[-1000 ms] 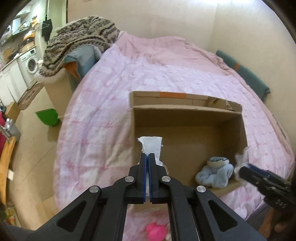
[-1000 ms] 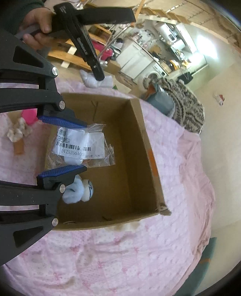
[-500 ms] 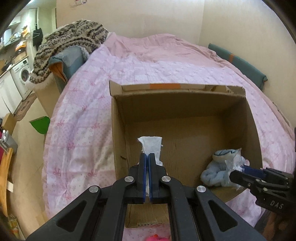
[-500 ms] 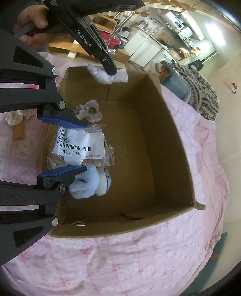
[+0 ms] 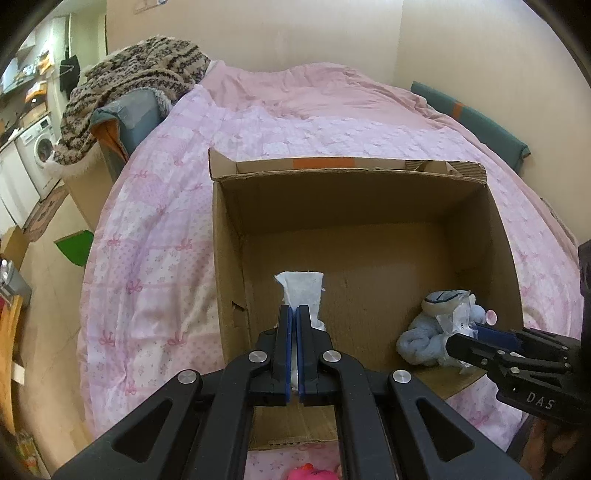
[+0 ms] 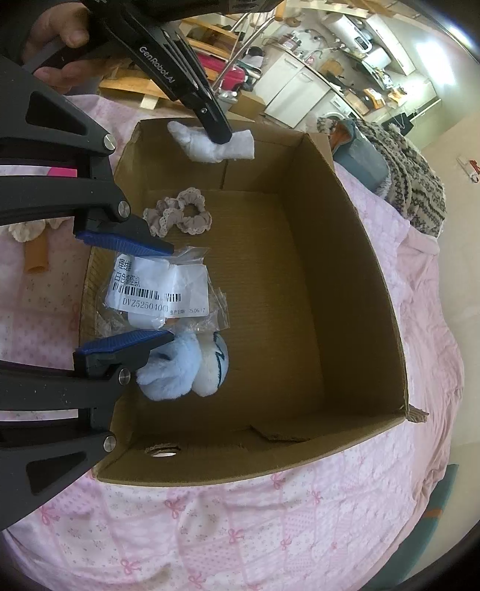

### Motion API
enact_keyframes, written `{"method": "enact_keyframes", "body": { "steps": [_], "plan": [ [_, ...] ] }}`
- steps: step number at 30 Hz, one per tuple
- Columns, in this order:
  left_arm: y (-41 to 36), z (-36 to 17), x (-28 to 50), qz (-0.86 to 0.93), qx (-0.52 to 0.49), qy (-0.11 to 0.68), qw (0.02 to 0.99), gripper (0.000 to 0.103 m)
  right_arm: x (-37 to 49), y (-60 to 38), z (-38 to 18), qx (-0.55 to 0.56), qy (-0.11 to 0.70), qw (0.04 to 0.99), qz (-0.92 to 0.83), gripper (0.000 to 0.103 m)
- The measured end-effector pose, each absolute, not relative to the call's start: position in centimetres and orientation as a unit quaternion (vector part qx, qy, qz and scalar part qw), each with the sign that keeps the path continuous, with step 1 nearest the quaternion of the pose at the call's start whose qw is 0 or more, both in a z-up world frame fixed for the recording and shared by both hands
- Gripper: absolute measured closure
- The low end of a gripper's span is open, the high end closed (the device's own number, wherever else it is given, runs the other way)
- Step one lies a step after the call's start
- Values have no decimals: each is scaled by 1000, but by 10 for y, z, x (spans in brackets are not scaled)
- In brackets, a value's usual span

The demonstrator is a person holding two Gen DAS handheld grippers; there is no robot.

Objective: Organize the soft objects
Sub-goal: 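Carry the plastic bag and white cloth with both tools into the box, then open both tools to release the bag and cloth inside the box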

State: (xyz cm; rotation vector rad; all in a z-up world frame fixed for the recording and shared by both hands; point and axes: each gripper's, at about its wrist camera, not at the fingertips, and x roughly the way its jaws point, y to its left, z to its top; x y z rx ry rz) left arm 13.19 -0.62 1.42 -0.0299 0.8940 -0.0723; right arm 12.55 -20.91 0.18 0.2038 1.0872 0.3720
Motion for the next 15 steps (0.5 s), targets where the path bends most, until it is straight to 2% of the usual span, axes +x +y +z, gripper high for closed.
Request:
{"method": "enact_keyframes", "body": {
  "steps": [15],
  "plan": [
    [-7,10,132,-34,-18,448,893,100,126,-209,-1,95,519,831,175,62]
  ]
}}
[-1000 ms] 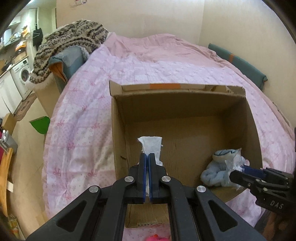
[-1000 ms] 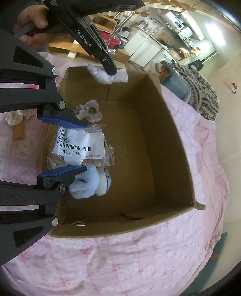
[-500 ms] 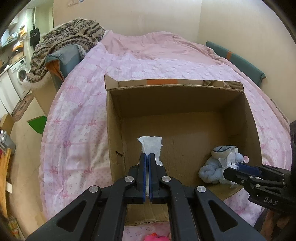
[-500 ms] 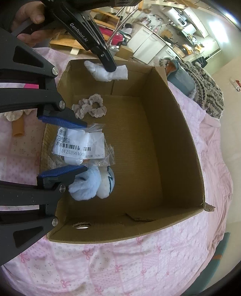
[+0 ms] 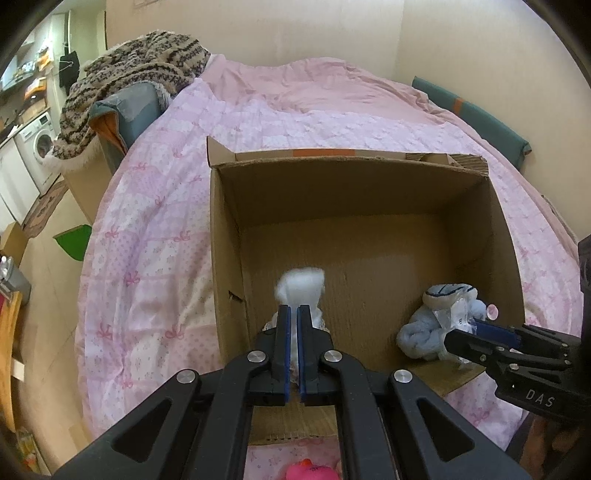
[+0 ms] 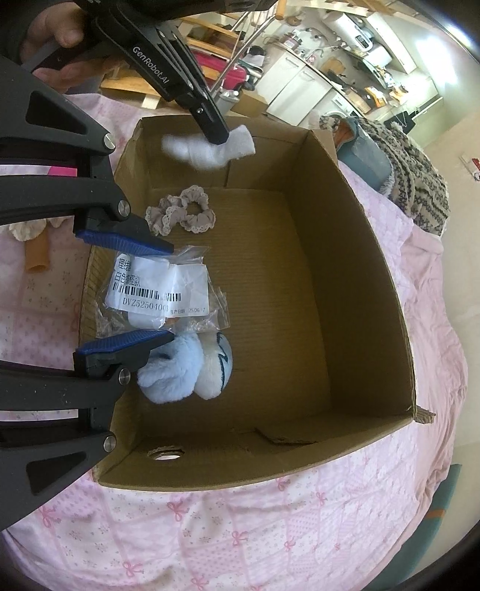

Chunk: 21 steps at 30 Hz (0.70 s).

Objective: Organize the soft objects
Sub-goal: 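Open both tools to release the bag and cloth inside the box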

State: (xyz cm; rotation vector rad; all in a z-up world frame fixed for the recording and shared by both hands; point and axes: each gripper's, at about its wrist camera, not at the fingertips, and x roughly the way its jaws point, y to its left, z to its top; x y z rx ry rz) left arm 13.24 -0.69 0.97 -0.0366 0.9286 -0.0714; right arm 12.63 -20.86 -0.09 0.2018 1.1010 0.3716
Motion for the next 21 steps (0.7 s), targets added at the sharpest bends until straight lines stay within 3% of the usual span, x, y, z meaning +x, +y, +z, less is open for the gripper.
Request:
{"method": "enact_keyframes", "body": {
  "steps": [6,11,13,18,21],
  "plan": [
    [-8,9,132,-25,-8,454,891,81,127,-208,-1,97,519,831,176,62],
    [-6,16,130,-26,-16,442,896,44,126,-210,2,106,512,832,185,62],
    [-6,21,127,-21,-15,431,902,39,124,-213,4,107,507,834,188,62],
    [-8,30,122,-21,-9,412,911,39,122,-215,9,120,496,838,196,58],
    [-7,33,120,-18,-7,406,914,38,120,-218,13,129,485,842,197,40]
  ]
}}
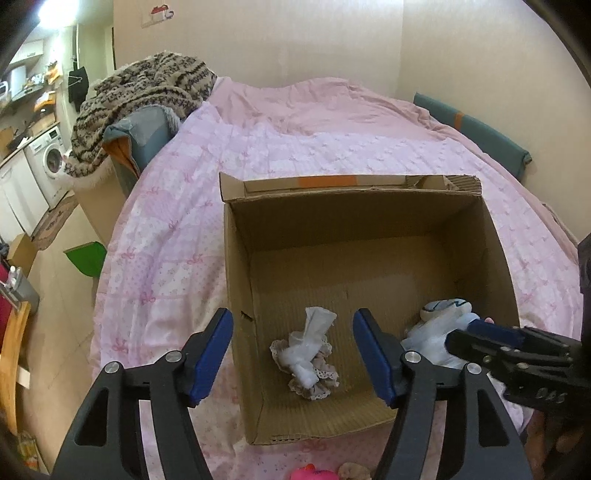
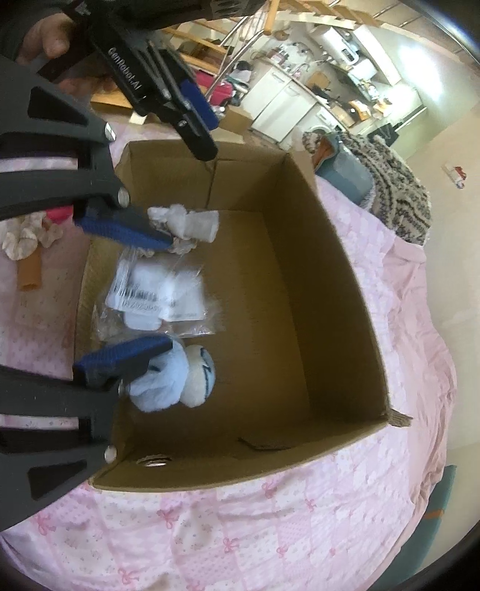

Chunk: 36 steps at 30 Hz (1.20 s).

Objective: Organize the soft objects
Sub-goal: 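Open both tools to release the bag and cloth inside the box, then lift both tools out of the box toward the items on the bedspread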

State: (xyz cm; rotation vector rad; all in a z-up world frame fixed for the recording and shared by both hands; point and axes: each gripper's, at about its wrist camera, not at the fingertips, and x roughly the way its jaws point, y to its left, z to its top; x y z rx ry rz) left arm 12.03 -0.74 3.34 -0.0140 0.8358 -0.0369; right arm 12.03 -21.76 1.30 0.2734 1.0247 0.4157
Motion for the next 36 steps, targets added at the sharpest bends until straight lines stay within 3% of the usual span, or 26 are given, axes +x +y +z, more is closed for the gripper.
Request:
{"method": "enact_keyframes", "body": {
  "steps": [2,3,36],
  "plan": [
    [-7,35,119,-15,-6,403,915,38,119,-222,17,141,476,846,195,26],
    [-7,36,119,-14,-6,403,915,38,119,-225,19,146,472,848,192,25],
    [3,63,49,32,6,408,912,37,72,-228,54,138,471,849,197,25]
  ]
}}
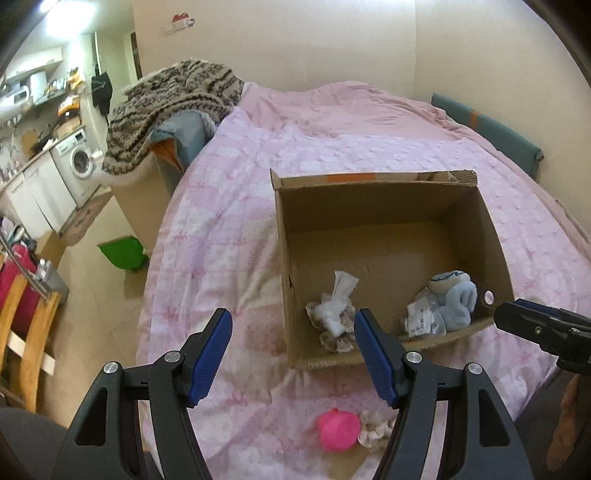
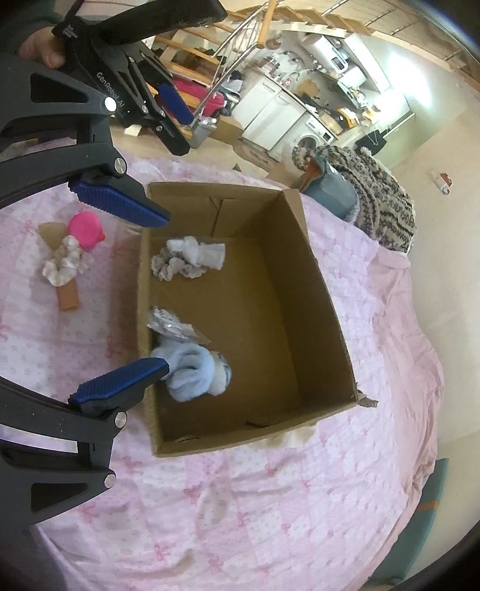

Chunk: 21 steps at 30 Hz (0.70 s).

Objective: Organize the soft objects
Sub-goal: 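Lift both tools out of the box toward the items on the bedspread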

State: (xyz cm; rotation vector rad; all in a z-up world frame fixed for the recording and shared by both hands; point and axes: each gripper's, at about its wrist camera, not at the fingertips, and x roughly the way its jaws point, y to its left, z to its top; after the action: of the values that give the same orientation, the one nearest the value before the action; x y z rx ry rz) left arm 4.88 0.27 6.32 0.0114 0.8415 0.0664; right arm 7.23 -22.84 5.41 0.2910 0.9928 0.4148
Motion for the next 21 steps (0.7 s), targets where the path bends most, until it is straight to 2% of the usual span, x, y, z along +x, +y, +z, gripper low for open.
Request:
{"method": "enact_keyframes", "body": {
  "steps": [8,21],
  "plan": [
    [3,54,29,30,-4,437,899,37,54,-229,54,135,489,839,197,25],
    [8,24,28,16,-47,519,854,37,49,-216,14,133,566,787,207,25]
  ]
}}
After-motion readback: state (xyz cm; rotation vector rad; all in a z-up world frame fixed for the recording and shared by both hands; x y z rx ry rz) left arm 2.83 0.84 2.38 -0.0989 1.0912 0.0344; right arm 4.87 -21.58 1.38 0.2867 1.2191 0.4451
